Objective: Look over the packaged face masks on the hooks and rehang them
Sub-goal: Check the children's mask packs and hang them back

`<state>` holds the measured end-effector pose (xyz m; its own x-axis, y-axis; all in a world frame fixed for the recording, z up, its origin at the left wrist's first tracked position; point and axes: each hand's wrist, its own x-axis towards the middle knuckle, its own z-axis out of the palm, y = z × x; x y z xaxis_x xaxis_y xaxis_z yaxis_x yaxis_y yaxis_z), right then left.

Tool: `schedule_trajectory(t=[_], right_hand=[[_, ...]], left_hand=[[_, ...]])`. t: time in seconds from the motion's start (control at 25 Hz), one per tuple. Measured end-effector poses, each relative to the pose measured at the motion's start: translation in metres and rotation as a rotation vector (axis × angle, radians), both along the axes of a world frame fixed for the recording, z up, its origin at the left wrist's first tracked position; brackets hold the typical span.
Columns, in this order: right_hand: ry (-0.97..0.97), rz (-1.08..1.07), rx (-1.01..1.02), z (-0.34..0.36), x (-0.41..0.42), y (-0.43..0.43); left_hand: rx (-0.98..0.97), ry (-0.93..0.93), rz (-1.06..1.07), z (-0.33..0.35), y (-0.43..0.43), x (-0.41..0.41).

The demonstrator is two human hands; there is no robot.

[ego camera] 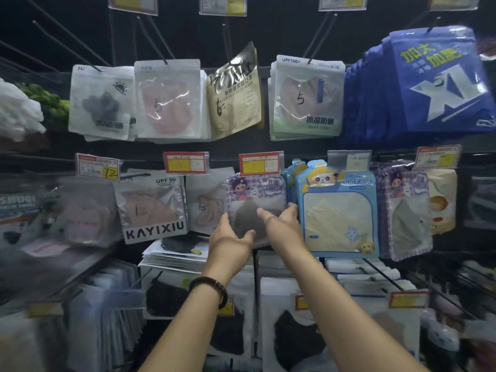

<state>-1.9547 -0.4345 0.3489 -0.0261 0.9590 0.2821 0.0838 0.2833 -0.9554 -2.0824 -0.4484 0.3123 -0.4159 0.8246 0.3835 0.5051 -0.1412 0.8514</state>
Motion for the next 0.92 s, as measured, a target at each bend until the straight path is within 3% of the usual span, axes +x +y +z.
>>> schedule_trajectory(t=[0.24,0.4,0.72,0.92], right_hand=[[-0.191,-0.102,0.056,-0.012,-0.009,-0.010],[-0.345,-0.239,0.203,-0.027,-0.003,-0.029],[-0.170,-0.261,0.239,-0.032,0.004,-0.034],[0.064,-0.270,0.328,-0.040,0.015,-0.049]], left_hand=[[0.078,0.107,0.139,0.004,-0.012,-0.003],[0.201,0.020,0.196,0.011,-0.026,-0.009],[0.167,-0.093,0.095,0.022,-0.040,-0.013],[0.248,-0.254,-0.027,0.012,-0.053,-0.013]])
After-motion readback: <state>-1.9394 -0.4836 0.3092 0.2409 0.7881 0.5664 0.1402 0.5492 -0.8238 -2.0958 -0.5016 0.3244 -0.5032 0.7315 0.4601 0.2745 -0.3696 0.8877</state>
